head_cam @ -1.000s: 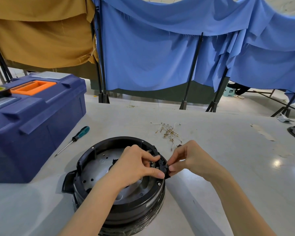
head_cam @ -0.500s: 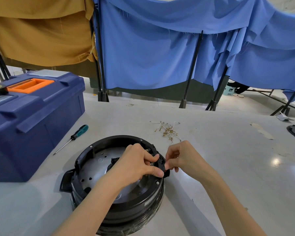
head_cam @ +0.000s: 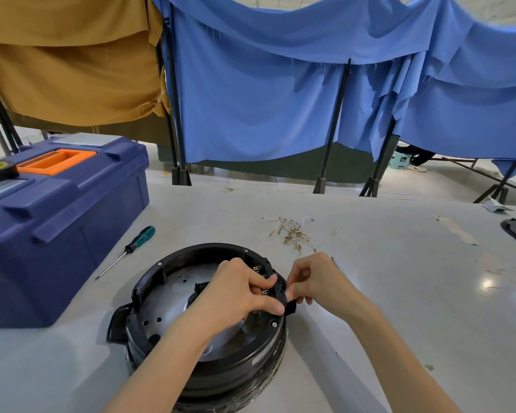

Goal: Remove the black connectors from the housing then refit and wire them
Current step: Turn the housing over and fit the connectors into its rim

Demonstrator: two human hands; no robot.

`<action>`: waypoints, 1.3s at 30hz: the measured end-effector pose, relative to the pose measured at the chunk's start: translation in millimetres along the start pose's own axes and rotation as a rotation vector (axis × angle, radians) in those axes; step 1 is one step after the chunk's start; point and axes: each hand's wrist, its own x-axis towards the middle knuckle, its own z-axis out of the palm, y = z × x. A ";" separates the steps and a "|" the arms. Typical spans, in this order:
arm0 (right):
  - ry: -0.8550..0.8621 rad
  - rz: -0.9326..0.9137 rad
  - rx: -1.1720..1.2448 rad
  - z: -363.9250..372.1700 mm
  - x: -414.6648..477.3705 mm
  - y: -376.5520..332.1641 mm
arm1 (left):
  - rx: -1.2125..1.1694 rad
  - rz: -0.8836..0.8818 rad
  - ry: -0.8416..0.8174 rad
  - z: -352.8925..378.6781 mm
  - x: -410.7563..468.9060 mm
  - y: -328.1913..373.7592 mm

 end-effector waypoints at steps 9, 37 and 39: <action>-0.107 -0.017 -0.110 -14.6 -19.5 -28.9 | -0.003 0.050 0.084 -0.2 0.3 -5.9; -0.059 0.100 -0.431 0.0 -24.3 -42.6 | 1.067 -0.280 0.263 -65.0 3.2 -12.3; -0.156 0.126 -0.403 0.5 -27.9 -43.9 | 1.112 -0.315 0.277 -63.7 1.7 -12.4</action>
